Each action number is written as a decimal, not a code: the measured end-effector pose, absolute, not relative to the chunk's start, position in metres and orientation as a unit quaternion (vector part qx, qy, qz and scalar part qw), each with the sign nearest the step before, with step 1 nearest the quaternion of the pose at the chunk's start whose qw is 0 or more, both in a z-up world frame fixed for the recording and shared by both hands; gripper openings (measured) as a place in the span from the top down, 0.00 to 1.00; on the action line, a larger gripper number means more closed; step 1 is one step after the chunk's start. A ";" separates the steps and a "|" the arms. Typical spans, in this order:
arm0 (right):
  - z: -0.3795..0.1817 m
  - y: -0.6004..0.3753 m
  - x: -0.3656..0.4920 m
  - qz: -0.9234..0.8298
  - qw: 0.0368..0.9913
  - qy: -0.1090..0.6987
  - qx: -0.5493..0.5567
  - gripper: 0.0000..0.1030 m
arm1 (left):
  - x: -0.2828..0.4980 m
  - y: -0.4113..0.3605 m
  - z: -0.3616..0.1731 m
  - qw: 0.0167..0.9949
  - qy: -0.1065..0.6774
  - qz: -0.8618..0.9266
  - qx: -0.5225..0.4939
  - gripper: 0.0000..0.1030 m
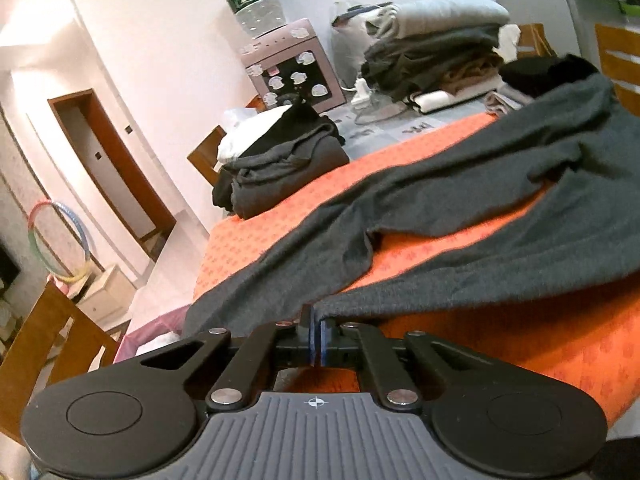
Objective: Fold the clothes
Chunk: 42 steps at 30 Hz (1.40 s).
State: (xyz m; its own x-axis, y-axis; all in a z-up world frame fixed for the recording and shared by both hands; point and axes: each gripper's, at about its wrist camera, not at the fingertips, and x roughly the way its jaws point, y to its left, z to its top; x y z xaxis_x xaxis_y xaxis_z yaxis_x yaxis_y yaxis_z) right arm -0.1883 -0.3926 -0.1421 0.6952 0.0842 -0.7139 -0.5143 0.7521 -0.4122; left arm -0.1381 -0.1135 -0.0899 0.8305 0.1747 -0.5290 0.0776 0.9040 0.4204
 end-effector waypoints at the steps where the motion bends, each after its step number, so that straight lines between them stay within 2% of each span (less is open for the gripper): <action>1: -0.143 -0.397 -0.187 0.161 0.869 0.351 -0.310 0.56 | -0.137 -0.113 -0.088 0.933 0.290 0.028 0.214 0.95; 6: -0.146 -0.423 -0.182 0.109 0.871 0.356 -0.320 0.57 | -0.133 -0.111 -0.084 0.934 0.291 0.034 0.205 0.95; 10: -0.151 -0.448 -0.178 0.072 0.864 0.365 -0.339 0.61 | -0.131 -0.109 -0.082 0.935 0.289 0.036 0.202 0.95; 12: -0.153 -0.458 -0.175 0.057 0.862 0.371 -0.342 0.70 | -0.131 -0.108 -0.080 0.936 0.289 0.037 0.196 0.95; 14: -0.152 -0.466 -0.172 0.047 0.862 0.378 -0.335 0.94 | -0.132 -0.107 -0.079 0.938 0.288 0.036 0.190 0.95; 19: -0.124 -0.470 -0.179 0.022 0.880 0.354 -0.317 0.96 | -0.149 -0.104 -0.065 0.947 0.265 0.037 0.180 0.97; 26: -0.051 -0.470 -0.216 -0.004 0.896 0.332 -0.295 0.96 | -0.192 -0.087 -0.024 0.961 0.224 0.036 0.156 0.97; 36: 0.043 -0.464 -0.304 -0.004 0.887 0.385 -0.255 0.97 | -0.265 -0.076 0.069 0.976 0.155 0.026 0.154 0.97; 42: 0.090 -0.466 -0.328 -0.024 0.891 0.398 -0.216 0.96 | -0.260 -0.084 0.110 0.980 0.132 0.014 0.151 0.97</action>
State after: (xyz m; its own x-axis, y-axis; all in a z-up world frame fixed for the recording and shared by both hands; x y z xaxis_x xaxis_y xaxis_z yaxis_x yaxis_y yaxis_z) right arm -0.3284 -0.4661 0.0898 0.6821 -0.2142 -0.6992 -0.1302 0.9053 -0.4043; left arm -0.2601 -0.0842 0.1100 0.9647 0.0669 -0.2547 0.0128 0.9541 0.2993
